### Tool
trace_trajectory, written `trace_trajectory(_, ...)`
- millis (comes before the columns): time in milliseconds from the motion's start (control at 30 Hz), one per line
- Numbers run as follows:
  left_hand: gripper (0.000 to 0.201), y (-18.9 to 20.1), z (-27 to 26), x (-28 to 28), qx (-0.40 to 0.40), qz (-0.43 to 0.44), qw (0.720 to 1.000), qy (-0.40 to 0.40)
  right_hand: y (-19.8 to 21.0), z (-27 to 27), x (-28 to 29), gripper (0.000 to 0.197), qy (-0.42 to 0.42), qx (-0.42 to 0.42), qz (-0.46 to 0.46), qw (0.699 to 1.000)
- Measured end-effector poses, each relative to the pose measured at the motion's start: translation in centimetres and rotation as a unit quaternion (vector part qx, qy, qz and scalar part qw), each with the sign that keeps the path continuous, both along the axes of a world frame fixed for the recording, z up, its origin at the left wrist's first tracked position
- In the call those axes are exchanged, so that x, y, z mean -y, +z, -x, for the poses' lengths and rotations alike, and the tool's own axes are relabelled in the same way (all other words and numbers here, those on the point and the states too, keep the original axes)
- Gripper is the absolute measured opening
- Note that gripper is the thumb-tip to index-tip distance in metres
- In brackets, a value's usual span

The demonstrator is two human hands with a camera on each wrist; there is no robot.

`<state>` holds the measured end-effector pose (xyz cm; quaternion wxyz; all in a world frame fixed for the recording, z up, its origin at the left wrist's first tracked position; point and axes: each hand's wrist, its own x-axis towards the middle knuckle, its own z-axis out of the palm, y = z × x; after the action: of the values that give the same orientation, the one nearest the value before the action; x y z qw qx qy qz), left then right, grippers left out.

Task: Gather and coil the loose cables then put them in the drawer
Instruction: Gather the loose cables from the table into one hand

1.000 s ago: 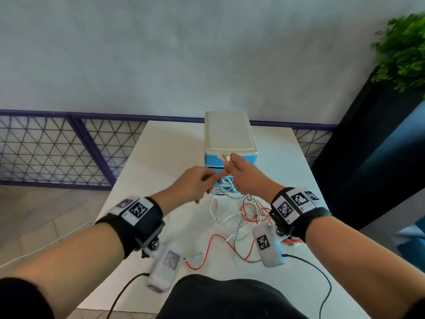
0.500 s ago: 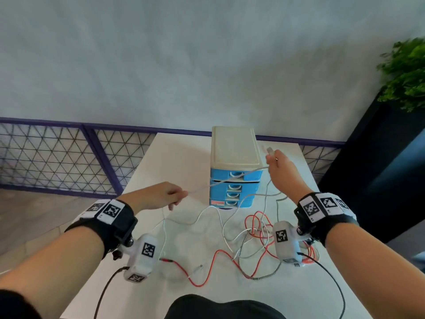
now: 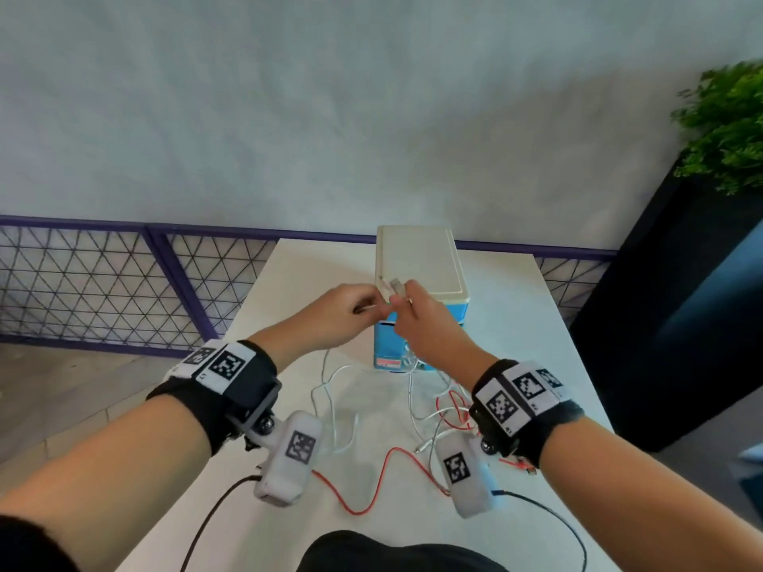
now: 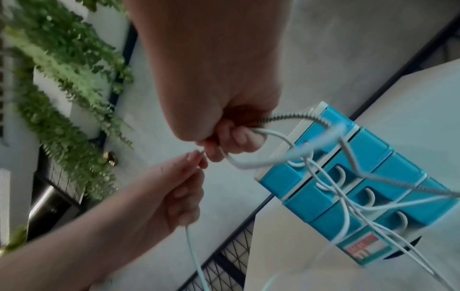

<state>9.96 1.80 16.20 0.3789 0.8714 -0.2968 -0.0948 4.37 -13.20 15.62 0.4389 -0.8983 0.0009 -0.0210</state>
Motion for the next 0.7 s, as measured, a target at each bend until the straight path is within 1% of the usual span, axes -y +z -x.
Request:
trace_trajectory(67, 0.023, -0.3, -0.2, -0.9, -0.078, 0.026, 0.997, 0.012, 0.3, -0.7, 1.1, 0.025, -0.03, 0.008, -0.02, 0.999)
trace_trajectory(133, 0.033, -1.1, -0.4, -2.1, -0.137, 0.003, 0.991, 0.005, 0.6, -1.9, 3.0, 0.014, -0.075, 0.039, -0.045, 0.995)
trace_trajectory(167, 0.038, -1.7, -0.4, -2.8, -0.154, -0.015, 0.988, 0.001, 0.6, -2.5, 4.3, 0.008, -0.101, 0.049, -0.048, 0.993)
trace_trajectory(200, 0.042, -2.4, -0.4, -3.7, -0.163, -0.034, 0.986, 0.0, 0.8, -3.0, 5.5, 0.007, -0.129, 0.06, -0.032, 0.989)
trace_trajectory(300, 0.043, -4.5, -0.7, -6.6, -0.162, -0.104, 0.981, 0.013, 1.1, -3.3, 9.4, 0.011, -0.197, 0.06, 0.048, 0.977)
trace_trajectory(333, 0.041, -5.1, -0.7, -7.4, -0.181, -0.106, 0.978, 0.021, 1.0, -3.1, 10.6, 0.012, -0.203, 0.036, 0.097, 0.974)
trace_trajectory(367, 0.038, -5.4, -0.6, -7.8, -0.208, -0.1, 0.972, 0.032, 1.1, -2.7, 11.2, 0.02, -0.208, 0.008, 0.154, 0.966)
trace_trajectory(400, 0.035, -5.5, -0.5, -7.9, -0.213, -0.109, 0.97, 0.036, 1.2, -2.3, 11.4, 0.027, -0.202, -0.018, 0.226, 0.953)
trace_trajectory(433, 0.034, -5.4, -0.5, -7.8, -0.193, -0.134, 0.971, 0.037, 1.3, -2.1, 11.3, 0.03, -0.195, -0.02, 0.266, 0.944)
trace_trajectory(467, 0.033, -5.2, -0.4, -7.3, -0.158, -0.171, 0.972, 0.031, 1.5, -2.0, 10.9, 0.03, -0.192, -0.003, 0.269, 0.944)
trace_trajectory(533, 0.029, -4.3, -0.2, -5.7, -0.095, -0.239, 0.966, 0.01, 1.8, -1.6, 9.0, 0.024, -0.166, 0.053, 0.236, 0.956)
trace_trajectory(567, 0.028, -3.8, -0.1, -4.7, -0.07, -0.251, 0.965, -0.002, 1.6, -1.5, 7.7, 0.02, -0.139, 0.077, 0.208, 0.965)
trace_trajectory(600, 0.027, -3.2, 0.0, -3.4, -0.047, -0.255, 0.966, -0.014, 1.4, -1.4, 6.3, 0.014, -0.095, 0.087, 0.171, 0.977)
trace_trajectory(633, 0.026, -2.6, 0.1, -2.1, -0.029, -0.247, 0.968, -0.019, 0.9, -1.3, 4.9, 0.009, -0.046, 0.076, 0.131, 0.987)
trace_trajectory(667, 0.025, -1.9, 0.3, -0.8, -0.012, -0.229, 0.973, -0.013, 0.4, -1.0, 3.5, 0.006, -0.002, 0.05, 0.093, 0.994)
trace_trajectory(700, 0.022, -1.3, 0.4, 0.2, 0.003, -0.208, 0.978, -0.002, -0.3, -1.0, 2.4, 0.009, 0.023, 0.023, 0.062, 0.998)
